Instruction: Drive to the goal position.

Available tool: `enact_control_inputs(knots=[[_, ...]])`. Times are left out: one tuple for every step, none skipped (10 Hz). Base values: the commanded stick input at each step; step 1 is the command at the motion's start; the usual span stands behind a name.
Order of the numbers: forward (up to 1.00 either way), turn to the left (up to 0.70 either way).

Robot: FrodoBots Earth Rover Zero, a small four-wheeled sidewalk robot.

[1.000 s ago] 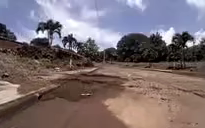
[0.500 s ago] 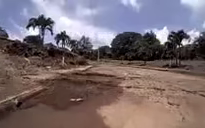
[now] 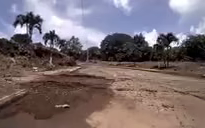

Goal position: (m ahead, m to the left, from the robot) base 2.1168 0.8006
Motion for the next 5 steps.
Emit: enact_control_inputs(knots=[[0.30,-0.15],[0.30,-0.26],[0.30,-0.14],[0.30,0.00],[0.30,0.00]])
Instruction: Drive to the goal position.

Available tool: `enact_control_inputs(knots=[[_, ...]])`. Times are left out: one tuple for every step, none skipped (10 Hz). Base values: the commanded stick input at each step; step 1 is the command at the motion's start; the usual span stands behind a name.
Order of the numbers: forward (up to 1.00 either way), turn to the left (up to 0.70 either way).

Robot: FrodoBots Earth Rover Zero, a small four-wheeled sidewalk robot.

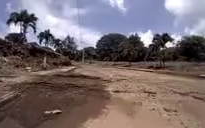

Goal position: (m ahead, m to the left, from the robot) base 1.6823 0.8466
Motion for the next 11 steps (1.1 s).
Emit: enact_control_inputs(knots=[[0.30,0.00],[0.30,0.00],[0.30,0.00],[0.30,-0.10],[0.30,-0.20],[0.30,-0.27],[0.30,-0.27],[0.30,-0.27],[0.30,-0.27],[0.30,-0.27],[0.30,-0.17]])
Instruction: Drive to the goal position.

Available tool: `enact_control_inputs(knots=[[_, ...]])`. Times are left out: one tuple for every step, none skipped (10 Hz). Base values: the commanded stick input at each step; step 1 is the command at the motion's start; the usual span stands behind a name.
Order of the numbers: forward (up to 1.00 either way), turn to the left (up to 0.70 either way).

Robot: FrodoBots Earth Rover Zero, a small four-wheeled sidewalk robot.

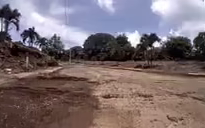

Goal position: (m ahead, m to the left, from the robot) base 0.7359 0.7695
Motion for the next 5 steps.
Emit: enact_control_inputs(knots=[[0.30,-0.08],[0.30,-0.27],[0.30,-0.27],[0.30,-0.27],[0.30,-0.27]])
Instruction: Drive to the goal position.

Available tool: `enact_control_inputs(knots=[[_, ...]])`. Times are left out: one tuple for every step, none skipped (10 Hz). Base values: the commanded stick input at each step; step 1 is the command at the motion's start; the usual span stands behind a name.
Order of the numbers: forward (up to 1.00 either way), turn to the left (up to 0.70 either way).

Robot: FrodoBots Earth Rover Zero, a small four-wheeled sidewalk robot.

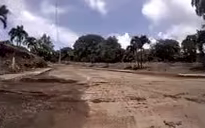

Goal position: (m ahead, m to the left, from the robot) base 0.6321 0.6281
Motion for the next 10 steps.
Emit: enact_control_inputs(knots=[[0.30,-0.24],[0.30,0.00],[0.30,0.00],[0.30,0.00],[0.30,0.00],[0.30,0.00],[0.30,0.00],[0.30,0.00],[0.30,0.00],[0.30,0.00]])
